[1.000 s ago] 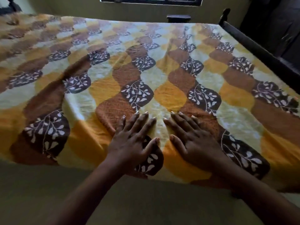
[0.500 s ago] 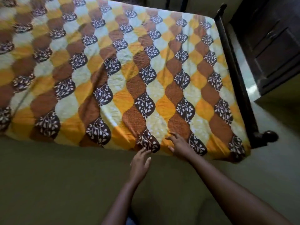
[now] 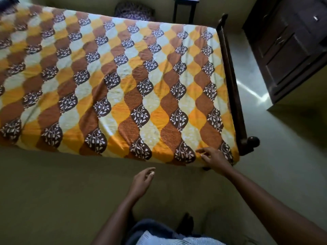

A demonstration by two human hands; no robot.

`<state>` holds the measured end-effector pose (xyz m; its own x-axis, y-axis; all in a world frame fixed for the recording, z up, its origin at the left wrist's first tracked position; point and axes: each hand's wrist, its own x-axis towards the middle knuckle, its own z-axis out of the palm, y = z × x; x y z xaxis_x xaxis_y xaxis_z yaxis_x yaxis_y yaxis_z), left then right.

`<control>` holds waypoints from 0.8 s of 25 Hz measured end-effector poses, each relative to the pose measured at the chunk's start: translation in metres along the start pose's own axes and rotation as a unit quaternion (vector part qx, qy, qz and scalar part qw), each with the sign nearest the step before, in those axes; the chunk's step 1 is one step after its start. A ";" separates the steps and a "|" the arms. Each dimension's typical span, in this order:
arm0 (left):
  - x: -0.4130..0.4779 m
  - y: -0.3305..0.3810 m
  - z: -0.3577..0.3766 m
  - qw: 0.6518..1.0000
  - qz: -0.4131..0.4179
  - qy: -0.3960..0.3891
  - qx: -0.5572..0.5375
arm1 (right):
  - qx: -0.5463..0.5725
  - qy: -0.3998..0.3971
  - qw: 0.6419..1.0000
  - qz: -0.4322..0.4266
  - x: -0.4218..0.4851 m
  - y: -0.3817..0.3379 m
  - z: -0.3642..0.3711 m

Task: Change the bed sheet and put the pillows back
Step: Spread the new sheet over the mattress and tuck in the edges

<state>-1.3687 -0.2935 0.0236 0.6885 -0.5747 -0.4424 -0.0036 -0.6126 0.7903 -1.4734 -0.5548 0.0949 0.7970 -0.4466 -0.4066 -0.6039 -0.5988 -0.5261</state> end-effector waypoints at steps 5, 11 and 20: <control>0.009 0.067 0.068 0.999 0.028 0.031 -0.030 | 0.051 0.051 0.997 -0.011 0.009 0.077 -0.061; 0.074 0.122 0.126 0.999 0.031 0.012 -0.019 | 0.000 0.022 0.998 -0.066 0.078 0.135 -0.131; 0.196 0.225 0.200 0.999 -0.017 0.025 0.038 | -0.211 -0.111 0.955 -0.174 0.213 0.183 -0.233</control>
<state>-1.3789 -0.6526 0.0300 0.7245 -0.5264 -0.4450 -0.0330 -0.6713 0.7404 -1.4122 -0.9141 0.0866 0.8988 -0.0475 -0.4358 -0.2085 -0.9208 -0.3296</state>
